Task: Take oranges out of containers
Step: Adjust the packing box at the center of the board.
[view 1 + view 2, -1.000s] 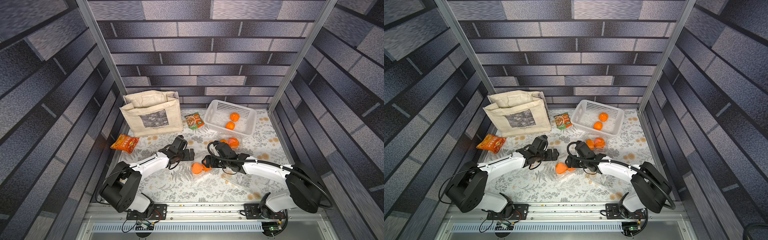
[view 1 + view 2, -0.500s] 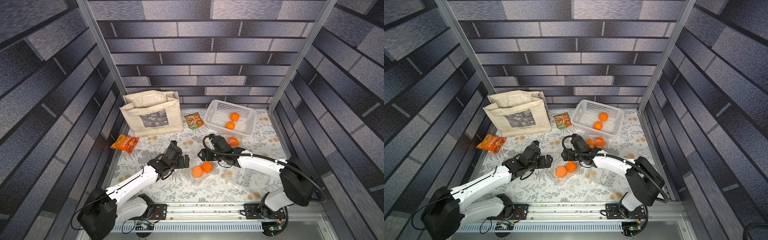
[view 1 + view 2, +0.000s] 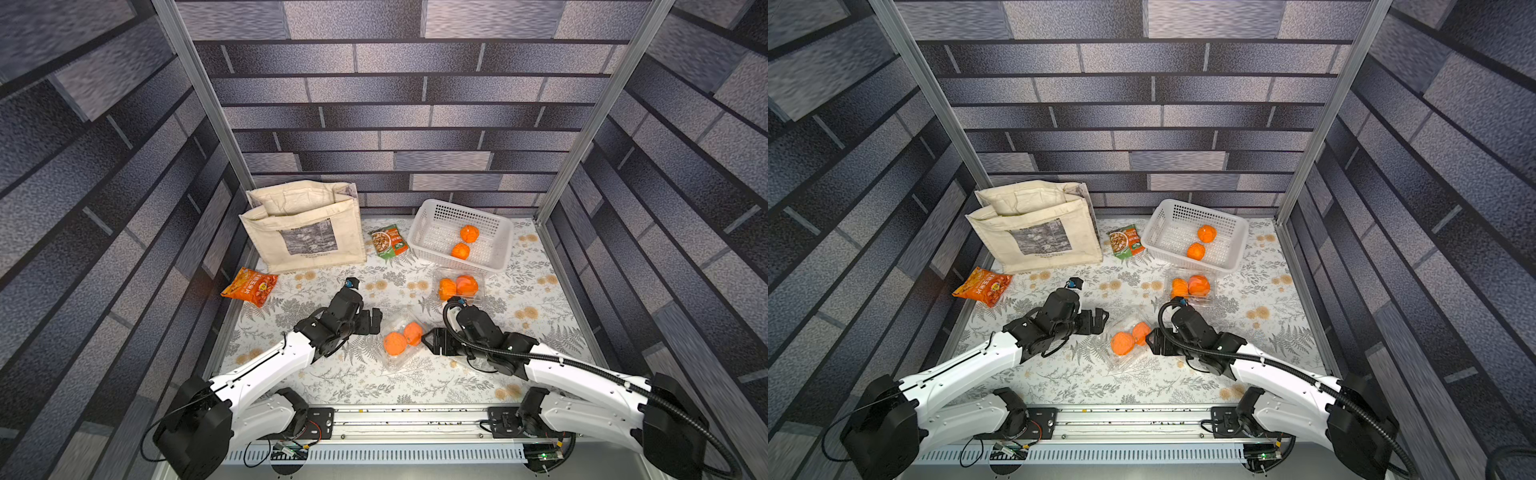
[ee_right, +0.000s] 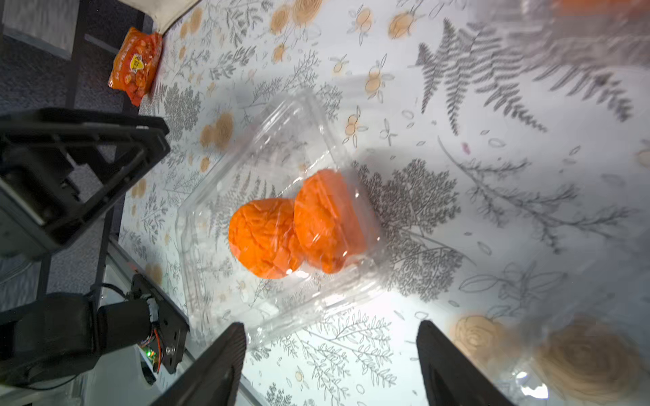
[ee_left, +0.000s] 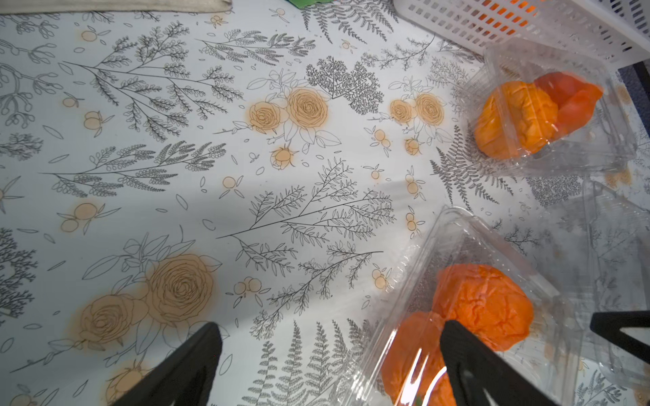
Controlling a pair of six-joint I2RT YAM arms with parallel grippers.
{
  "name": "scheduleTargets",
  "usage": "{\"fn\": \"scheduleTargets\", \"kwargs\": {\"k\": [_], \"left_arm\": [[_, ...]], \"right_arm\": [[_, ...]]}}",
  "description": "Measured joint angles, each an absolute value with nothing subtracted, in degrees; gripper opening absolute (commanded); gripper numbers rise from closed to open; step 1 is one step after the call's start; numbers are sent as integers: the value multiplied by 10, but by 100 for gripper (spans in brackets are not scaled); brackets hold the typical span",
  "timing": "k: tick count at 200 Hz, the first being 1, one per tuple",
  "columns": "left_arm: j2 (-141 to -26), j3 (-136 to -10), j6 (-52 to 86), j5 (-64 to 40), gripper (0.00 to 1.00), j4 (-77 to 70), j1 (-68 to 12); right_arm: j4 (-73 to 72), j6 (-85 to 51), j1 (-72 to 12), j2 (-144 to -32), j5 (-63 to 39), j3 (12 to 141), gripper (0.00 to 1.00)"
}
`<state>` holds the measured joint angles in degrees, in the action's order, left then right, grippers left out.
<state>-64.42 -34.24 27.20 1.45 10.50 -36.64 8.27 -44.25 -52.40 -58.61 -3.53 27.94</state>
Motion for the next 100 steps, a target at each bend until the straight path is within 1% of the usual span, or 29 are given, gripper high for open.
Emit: {"fn": "scheduleTargets", "kwargs": {"k": [22, 41, 82, 100], "left_arm": [[-660, -346, 270, 12, 100, 98, -374], [-666, -350, 269, 12, 100, 93, -380], [-667, -353, 269, 13, 100, 92, -386], [-667, -355, 269, 13, 100, 92, -386]], "right_arm": [[67, -462, -550, -559, -30, 259, 74], [46, -472, -559, -565, -29, 258, 73], [-11, -477, -562, -655, -46, 263, 72], [-32, -478, -561, -678, -48, 267, 72]]}}
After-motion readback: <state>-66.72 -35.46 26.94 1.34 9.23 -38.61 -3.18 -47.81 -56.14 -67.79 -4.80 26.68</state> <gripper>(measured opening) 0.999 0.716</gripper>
